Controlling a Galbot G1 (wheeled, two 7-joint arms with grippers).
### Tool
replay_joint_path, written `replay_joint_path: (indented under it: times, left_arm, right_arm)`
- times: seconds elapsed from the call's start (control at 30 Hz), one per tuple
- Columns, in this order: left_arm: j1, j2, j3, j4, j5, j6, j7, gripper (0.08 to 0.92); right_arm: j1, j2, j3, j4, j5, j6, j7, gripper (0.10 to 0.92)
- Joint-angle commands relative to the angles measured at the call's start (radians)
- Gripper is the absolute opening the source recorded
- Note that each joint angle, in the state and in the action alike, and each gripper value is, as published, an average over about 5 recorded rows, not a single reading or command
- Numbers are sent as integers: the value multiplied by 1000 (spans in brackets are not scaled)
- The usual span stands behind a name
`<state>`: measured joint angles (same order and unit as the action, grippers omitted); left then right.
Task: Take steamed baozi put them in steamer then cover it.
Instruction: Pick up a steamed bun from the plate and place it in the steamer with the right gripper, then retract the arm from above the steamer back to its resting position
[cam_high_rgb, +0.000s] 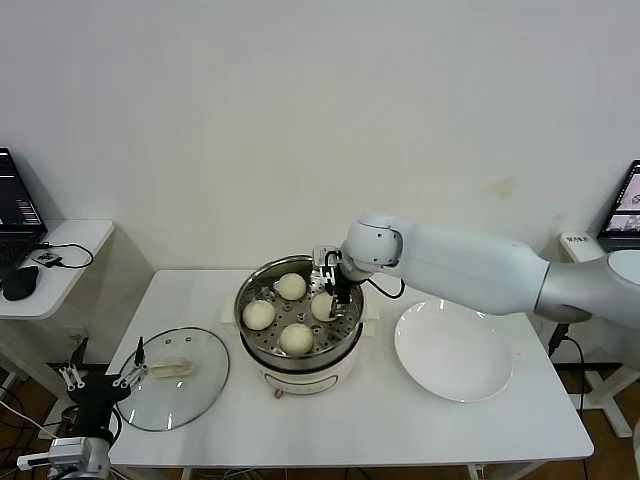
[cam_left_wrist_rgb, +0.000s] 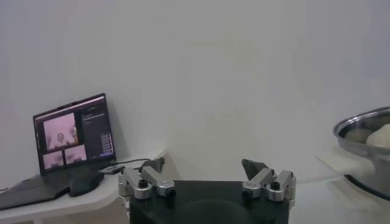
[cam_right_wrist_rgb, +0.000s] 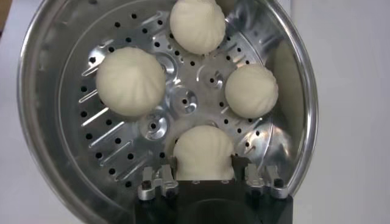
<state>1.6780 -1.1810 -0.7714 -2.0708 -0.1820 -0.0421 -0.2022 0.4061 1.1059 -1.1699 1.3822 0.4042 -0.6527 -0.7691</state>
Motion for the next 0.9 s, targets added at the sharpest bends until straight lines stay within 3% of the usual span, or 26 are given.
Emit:
replay_joint_path:
  times: [0.03, 0.13, 0.27, 0.47, 0.63, 0.9]
  left_arm:
    - [1, 0, 0, -3, -1, 0, 0, 823]
    - [0, -1, 1, -5, -3, 0, -1, 823]
    - [-3, -1, 6, -4, -3, 0, -1, 823]
    - [-4, -3, 15, -1, 0, -1, -1, 823]
    - [-6, -7, 19, 6, 6, -11, -3, 823]
    - [-25, -18, 37, 65, 136, -12, -48, 823]
  right_arm:
    - [84, -100, 28, 120, 90, 10, 60, 804]
    - [75, -180, 66, 194, 163, 44, 184, 818]
    - [-59, -293, 170, 288, 256, 164, 501, 823]
    - [-510, -480, 502, 424, 175, 363, 783, 823]
    - [-1107, -466, 1058, 451, -39, 579, 821, 823]
    - [-1678, -56, 1738, 434, -277, 736, 652, 823]
